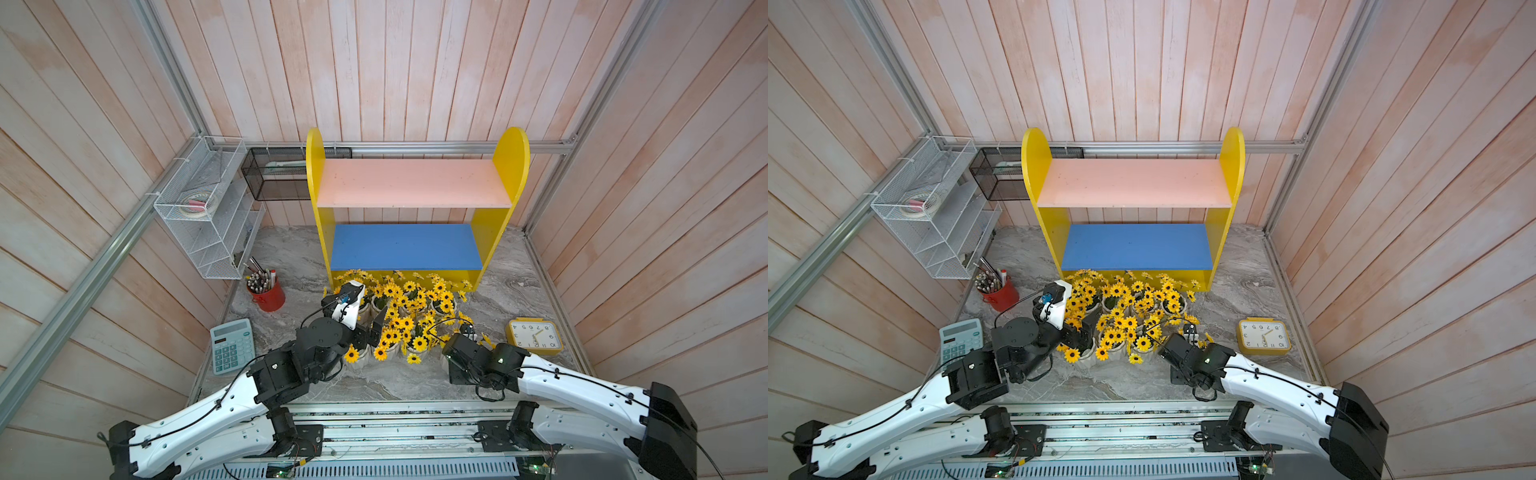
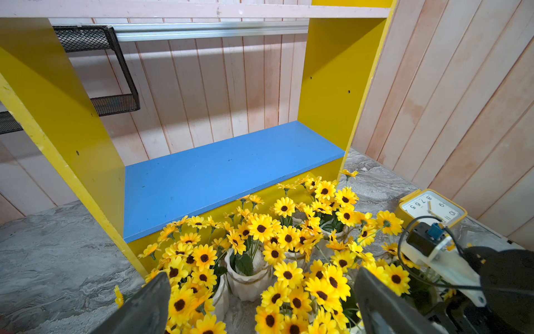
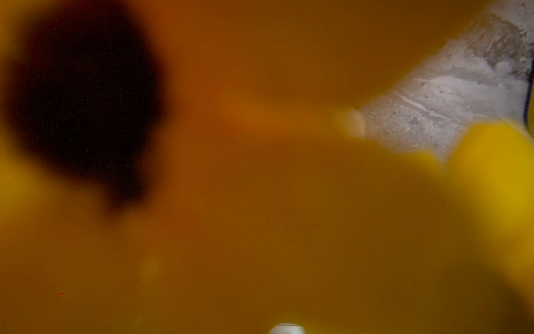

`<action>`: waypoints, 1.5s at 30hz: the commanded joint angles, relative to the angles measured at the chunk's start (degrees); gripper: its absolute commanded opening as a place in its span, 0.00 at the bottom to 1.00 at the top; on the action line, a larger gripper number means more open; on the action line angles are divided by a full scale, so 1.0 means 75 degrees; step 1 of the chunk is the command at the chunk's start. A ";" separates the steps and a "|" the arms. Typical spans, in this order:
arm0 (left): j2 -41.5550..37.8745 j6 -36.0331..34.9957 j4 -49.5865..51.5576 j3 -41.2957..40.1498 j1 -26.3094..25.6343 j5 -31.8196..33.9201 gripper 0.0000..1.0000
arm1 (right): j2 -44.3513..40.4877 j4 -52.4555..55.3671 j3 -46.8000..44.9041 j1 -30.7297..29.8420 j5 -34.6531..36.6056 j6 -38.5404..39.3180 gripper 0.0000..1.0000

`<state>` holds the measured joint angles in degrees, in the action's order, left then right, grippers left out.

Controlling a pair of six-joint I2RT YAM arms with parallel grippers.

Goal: Take the sunflower pots off the shelves
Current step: Move the sunflower pot to the center of the board.

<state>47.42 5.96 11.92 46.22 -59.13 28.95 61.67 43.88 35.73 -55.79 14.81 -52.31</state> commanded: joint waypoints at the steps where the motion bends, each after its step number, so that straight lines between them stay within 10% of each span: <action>1: 0.0040 -0.0133 -0.0171 -0.0057 0.0056 0.0012 1.00 | 0.0460 -0.0536 0.0335 0.0111 0.0245 0.0555 0.61; 27: -0.0260 -0.0147 0.0183 0.0237 0.0093 0.0330 1.00 | 0.0166 -0.0022 0.0637 0.0566 -0.0903 0.1188 0.63; 36: -0.0325 0.0417 0.1445 0.1341 0.0108 0.0807 1.00 | -0.0855 0.1031 0.2070 0.0399 -0.0973 0.1196 0.98; 45: -0.0107 0.0166 0.2387 0.2243 0.0115 0.0567 1.00 | -0.1749 -0.0298 0.3502 0.0395 -0.0759 0.2501 0.98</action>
<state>47.00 9.10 27.55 63.55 -58.50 33.26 49.98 46.65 59.68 -52.47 7.55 -39.48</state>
